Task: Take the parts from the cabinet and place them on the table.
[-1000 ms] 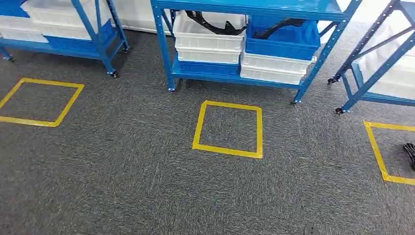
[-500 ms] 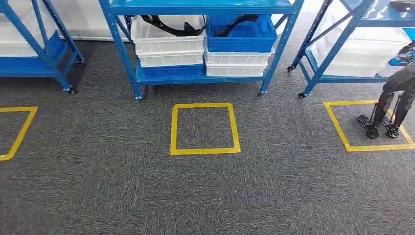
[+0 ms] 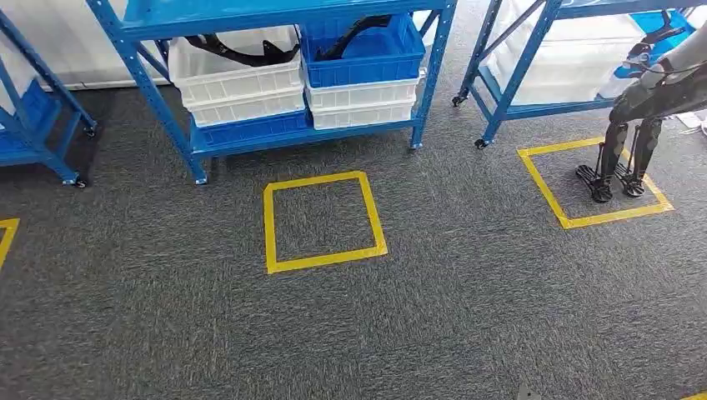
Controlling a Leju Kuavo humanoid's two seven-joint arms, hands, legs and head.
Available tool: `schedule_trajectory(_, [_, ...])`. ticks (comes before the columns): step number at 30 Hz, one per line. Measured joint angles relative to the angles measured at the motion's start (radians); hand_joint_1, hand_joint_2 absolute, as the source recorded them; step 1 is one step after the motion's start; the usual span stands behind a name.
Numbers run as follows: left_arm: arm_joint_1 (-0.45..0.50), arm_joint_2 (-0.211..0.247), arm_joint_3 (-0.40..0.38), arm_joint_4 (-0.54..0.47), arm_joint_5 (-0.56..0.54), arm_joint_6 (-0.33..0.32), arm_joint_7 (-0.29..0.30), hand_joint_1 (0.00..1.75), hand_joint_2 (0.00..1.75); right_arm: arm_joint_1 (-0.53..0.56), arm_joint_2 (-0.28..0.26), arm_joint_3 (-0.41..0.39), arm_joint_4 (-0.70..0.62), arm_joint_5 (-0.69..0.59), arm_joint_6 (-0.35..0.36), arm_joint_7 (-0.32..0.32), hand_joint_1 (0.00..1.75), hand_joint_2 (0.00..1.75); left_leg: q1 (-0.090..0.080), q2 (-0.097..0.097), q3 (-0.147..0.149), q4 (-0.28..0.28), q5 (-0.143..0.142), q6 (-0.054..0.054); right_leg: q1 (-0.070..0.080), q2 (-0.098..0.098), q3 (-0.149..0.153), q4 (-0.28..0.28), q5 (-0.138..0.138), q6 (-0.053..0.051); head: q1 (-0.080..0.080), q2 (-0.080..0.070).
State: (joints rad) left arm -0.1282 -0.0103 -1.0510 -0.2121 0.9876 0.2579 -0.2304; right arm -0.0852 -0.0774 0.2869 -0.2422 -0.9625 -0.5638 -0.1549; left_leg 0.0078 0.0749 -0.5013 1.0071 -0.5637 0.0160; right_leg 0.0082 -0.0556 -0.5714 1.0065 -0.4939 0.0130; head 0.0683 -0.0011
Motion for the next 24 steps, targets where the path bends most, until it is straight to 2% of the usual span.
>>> schedule_trajectory(1, [0.0,0.0,0.0,0.0,0.0,-0.008,-0.005,0.0,0.0,0.0,0.0,0.005,0.0,0.001,0.002,-0.001,0.0,0.0,0.0,-0.005,0.001,-0.003,0.0,0.0,0.0,0.0,0.0,0.0,-0.002,-0.003,-0.003,0.0])
schedule_trajectory(4, [0.001,0.001,0.0,0.0,-0.001,-0.016,-0.014,0.0,0.0,-0.002,0.001,0.011,0.0,0.002,0.003,-0.002,0.0,0.0,-0.002,-0.017,0.0,-0.002,-0.001,0.0,-0.004,-0.006,0.0,-0.001,-0.003,-0.002,-0.013,0.0])
schedule_trajectory(7, [0.001,0.002,0.0,0.0,-0.001,-0.017,-0.021,0.0,0.0,-0.005,0.002,0.024,0.0,-0.006,0.003,-0.004,0.0,0.0,-0.004,-0.021,-0.001,-0.002,0.0,-0.001,-0.005,-0.009,0.001,0.0,-0.003,-0.002,-0.016,0.0])
schedule_trajectory(10, [0.001,0.003,0.0,0.0,-0.001,-0.016,-0.021,0.0,0.0,-0.008,0.001,0.036,-0.001,-0.021,0.002,-0.005,0.0,0.0,-0.009,-0.026,-0.004,-0.005,0.0,0.0,-0.009,-0.015,0.004,-0.005,0.0,0.007,-0.018,0.0])
schedule_trajectory(11, [0.001,0.003,0.0,0.0,-0.001,-0.015,-0.021,0.0,0.0,-0.01,0.001,0.039,-0.001,-0.024,0.002,-0.006,0.0,0.0,-0.004,-0.028,0.0,-0.022,0.007,0.0,-0.006,-0.017,0.008,-0.007,-0.001,0.013,-0.019,0.0])
schedule_trajectory(12, [0.001,0.003,0.0,0.0,-0.002,-0.011,-0.019,0.0,0.0,-0.01,0.0,0.04,-0.001,-0.026,0.001,-0.007,0.0,0.0,0.002,-0.03,0.01,-0.031,0.017,-0.003,-0.011,0.003,0.004,0.006,-0.009,0.017,-0.018,0.0])
schedule_trajectory(13, [0.0,0.003,0.0,0.0,-0.003,-0.007,-0.019,0.0,0.0,-0.009,0.0,0.045,-0.001,-0.029,0.001,-0.007,0.0,0.0,0.004,-0.035,0.013,-0.035,0.019,0.002,-0.015,0.027,-0.016,0.047,-0.034,0.021,-0.016,0.0])
schedule_trajectory(15, [0.0,0.002,0.0,0.0,-0.004,-0.003,-0.017,0.0,0.0,-0.002,-0.003,0.052,0.0,-0.032,0.001,-0.007,0.0,0.0,0.004,-0.046,0.017,-0.035,0.017,0.005,-0.02,0.046,-0.091,0.205,-0.104,0.031,-0.003,0.0])
schedule_trajectory(16, [0.001,0.002,0.0,0.0,-0.004,-0.002,-0.016,0.0,0.0,0.0,-0.003,0.055,0.0,-0.032,0.001,-0.007,0.0,0.0,0.003,-0.052,0.019,-0.034,0.015,0.006,-0.02,0.049,-0.126,0.27,-0.121,0.035,0.0,0.0])
schedule_trajectory(17, [0.002,0.002,0.0,0.0,-0.003,0.0,-0.016,0.0,0.0,0.001,-0.003,0.057,0.001,-0.032,0.001,-0.007,0.0,0.0,0.003,-0.058,0.024,-0.034,0.013,0.006,-0.02,0.049,-0.145,0.297,-0.116,0.037,0.003,0.0])
schedule_trajectory(18, [0.003,0.002,0.0,0.0,-0.003,0.001,-0.016,0.0,0.0,0.0,-0.003,0.059,0.001,-0.032,0.001,-0.007,0.0,0.0,0.003,-0.062,0.031,-0.034,0.007,0.005,-0.021,0.049,-0.14,0.278,-0.086,0.037,0.006,0.0])
schedule_trajectory(20, [0.004,0.002,0.0,0.0,-0.004,0.003,-0.016,0.0,0.0,-0.003,-0.005,0.064,0.0,-0.032,0.001,-0.008,0.0,0.0,0.005,-0.066,0.052,-0.034,-0.009,-0.002,-0.024,0.047,-0.081,0.129,0.022,0.037,0.019,0.0])
schedule_trajectory(21, [0.005,0.002,0.0,0.0,-0.004,0.003,-0.016,0.0,0.0,-0.003,-0.005,0.065,0.0,-0.032,0.001,-0.008,0.0,0.0,0.003,-0.065,0.059,-0.035,-0.02,-0.008,-0.025,0.033,-0.047,0.042,0.061,0.035,0.024,0.0])
schedule_trajectory(22, [0.005,0.003,0.0,0.0,-0.003,0.003,-0.016,0.0,0.0,-0.005,-0.005,0.067,0.0,-0.033,0.001,-0.008,0.0,0.0,-0.003,-0.064,0.063,-0.035,-0.027,-0.015,-0.015,0.018,-0.038,0.04,0.032,0.032,0.024,0.0])
schedule_trajectory(23, [0.005,0.003,0.0,0.0,-0.004,0.003,-0.017,0.0,0.0,-0.009,-0.005,0.07,0.0,-0.033,0.001,-0.008,0.0,0.0,-0.004,-0.06,0.061,-0.032,-0.037,-0.022,-0.015,0.022,-0.025,0.008,0.013,0.014,0.027,0.0])
schedule_trajectory(24, [0.007,0.003,0.0,0.0,-0.003,0.003,-0.016,0.0,0.0,-0.011,-0.005,0.073,-0.001,-0.033,0.0,-0.008,0.0,0.0,-0.004,-0.053,0.066,-0.037,-0.04,-0.026,-0.013,0.028,-0.027,0.015,0.008,0.003,0.021,0.0])
